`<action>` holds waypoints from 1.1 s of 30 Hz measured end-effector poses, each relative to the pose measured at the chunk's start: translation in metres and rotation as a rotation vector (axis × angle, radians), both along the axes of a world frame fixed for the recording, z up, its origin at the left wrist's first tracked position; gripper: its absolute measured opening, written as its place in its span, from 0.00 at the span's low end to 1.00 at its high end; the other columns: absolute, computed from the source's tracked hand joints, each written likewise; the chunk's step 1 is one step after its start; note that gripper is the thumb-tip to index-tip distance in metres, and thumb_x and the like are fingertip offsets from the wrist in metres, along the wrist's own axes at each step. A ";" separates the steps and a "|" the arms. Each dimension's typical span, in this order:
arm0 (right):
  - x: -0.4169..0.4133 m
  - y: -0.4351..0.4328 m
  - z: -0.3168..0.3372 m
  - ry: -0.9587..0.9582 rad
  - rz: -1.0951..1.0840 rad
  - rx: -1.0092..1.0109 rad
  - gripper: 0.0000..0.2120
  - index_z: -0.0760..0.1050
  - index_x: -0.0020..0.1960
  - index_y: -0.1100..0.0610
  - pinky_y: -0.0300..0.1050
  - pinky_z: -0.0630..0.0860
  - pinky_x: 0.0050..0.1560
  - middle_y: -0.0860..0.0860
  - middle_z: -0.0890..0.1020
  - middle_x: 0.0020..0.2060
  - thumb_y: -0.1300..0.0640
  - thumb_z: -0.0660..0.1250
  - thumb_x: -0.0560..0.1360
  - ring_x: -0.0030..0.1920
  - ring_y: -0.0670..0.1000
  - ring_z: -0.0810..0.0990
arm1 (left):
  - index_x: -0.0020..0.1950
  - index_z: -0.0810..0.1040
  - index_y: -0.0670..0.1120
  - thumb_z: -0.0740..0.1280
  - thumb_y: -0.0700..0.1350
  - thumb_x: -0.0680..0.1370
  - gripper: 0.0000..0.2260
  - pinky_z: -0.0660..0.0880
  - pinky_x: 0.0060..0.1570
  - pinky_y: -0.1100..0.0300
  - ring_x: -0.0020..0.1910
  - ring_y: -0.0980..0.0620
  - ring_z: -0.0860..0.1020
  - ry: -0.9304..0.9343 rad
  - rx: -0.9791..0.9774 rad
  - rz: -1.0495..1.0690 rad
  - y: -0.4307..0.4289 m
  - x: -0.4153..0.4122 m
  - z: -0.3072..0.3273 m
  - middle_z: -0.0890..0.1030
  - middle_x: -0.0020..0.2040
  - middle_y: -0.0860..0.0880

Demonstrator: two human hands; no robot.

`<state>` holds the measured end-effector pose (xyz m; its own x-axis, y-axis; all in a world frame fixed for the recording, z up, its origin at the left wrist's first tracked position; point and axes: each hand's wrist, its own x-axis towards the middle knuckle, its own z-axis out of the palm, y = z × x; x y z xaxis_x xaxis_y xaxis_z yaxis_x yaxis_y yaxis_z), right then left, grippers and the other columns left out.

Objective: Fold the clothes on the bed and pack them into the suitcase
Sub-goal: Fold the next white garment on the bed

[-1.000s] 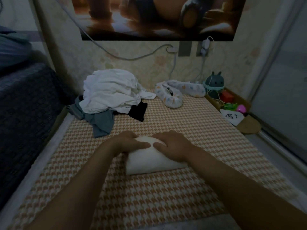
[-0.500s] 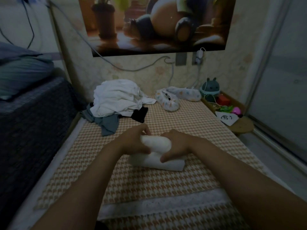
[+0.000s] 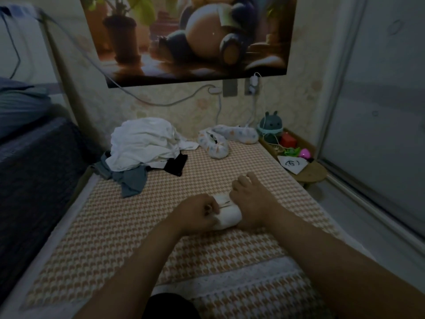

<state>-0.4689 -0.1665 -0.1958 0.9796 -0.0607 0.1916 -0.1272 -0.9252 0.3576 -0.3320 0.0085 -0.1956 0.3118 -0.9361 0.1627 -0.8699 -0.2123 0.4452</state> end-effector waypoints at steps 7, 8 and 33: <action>-0.016 0.008 -0.017 -0.009 0.005 0.353 0.39 0.65 0.71 0.60 0.56 0.73 0.59 0.58 0.73 0.64 0.37 0.67 0.68 0.59 0.60 0.75 | 0.57 0.76 0.44 0.59 0.54 0.75 0.18 0.69 0.52 0.56 0.56 0.46 0.75 -0.096 0.092 0.059 -0.028 -0.002 0.017 0.77 0.55 0.46; -0.019 0.009 -0.022 -0.030 0.000 0.376 0.41 0.63 0.73 0.60 0.57 0.73 0.60 0.58 0.72 0.66 0.36 0.65 0.69 0.60 0.60 0.75 | 0.63 0.73 0.43 0.57 0.57 0.74 0.24 0.65 0.60 0.54 0.65 0.43 0.70 -0.201 0.190 0.021 -0.032 -0.004 0.012 0.74 0.61 0.45; -0.025 -0.052 -0.014 -0.114 -0.136 0.203 0.19 0.78 0.54 0.59 0.54 0.78 0.46 0.57 0.81 0.46 0.54 0.76 0.66 0.46 0.59 0.80 | 0.63 0.77 0.36 0.66 0.65 0.66 0.39 0.81 0.48 0.48 0.50 0.41 0.82 -0.299 0.052 -0.155 -0.110 -0.015 -0.032 0.82 0.56 0.39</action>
